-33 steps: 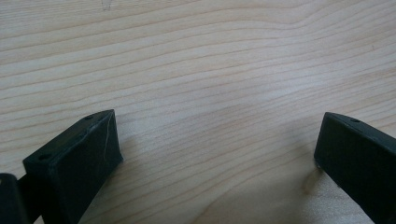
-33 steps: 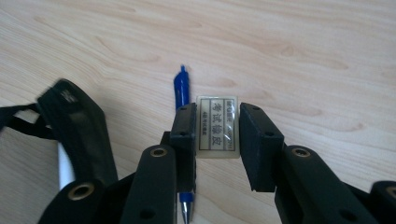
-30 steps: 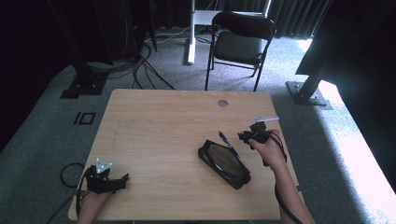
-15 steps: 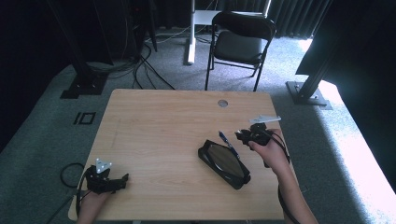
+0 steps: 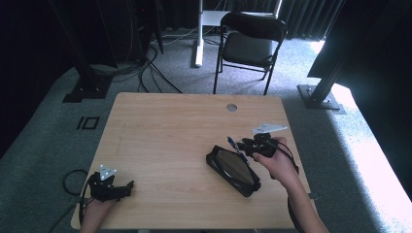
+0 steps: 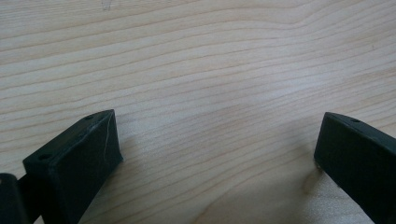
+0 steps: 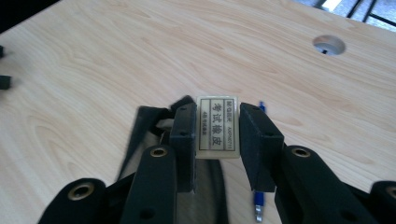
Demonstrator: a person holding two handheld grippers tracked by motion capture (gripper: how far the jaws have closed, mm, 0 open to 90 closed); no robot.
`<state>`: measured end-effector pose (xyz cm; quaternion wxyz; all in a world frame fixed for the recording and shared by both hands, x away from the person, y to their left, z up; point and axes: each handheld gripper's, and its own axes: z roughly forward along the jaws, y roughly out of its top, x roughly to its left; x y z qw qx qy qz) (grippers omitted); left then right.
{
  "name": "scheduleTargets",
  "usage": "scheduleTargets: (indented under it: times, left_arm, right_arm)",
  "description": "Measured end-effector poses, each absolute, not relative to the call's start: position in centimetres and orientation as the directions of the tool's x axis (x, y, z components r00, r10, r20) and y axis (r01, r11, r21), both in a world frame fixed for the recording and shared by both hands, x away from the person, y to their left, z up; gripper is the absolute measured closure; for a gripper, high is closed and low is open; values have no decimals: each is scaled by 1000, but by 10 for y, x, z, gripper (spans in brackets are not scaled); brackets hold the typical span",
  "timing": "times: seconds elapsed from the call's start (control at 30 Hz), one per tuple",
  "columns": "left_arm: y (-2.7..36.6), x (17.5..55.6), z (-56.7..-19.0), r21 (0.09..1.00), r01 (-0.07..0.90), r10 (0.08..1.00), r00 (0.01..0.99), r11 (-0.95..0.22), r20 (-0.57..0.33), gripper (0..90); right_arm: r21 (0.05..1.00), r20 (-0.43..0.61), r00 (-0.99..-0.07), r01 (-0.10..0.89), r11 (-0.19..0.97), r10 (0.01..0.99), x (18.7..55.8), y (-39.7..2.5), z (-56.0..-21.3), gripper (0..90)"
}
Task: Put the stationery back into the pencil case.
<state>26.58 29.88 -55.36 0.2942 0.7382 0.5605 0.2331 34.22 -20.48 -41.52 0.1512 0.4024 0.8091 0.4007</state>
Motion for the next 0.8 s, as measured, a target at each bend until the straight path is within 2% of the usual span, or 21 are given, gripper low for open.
scheduleTargets:
  times: [0.3, 0.8]
  left_arm:
    - [299, 266, -553, 694, 692, 964, 265, -202, 16, 5]
    - [299, 266, -553, 694, 691, 964, 265, -201, 16, 5]
  right_arm:
    - [762, 86, -671, 521, 385, 737, 332, -189, -426, 682]
    - [692, 84, -701, 552, 465, 708, 334, -177, -443, 682]
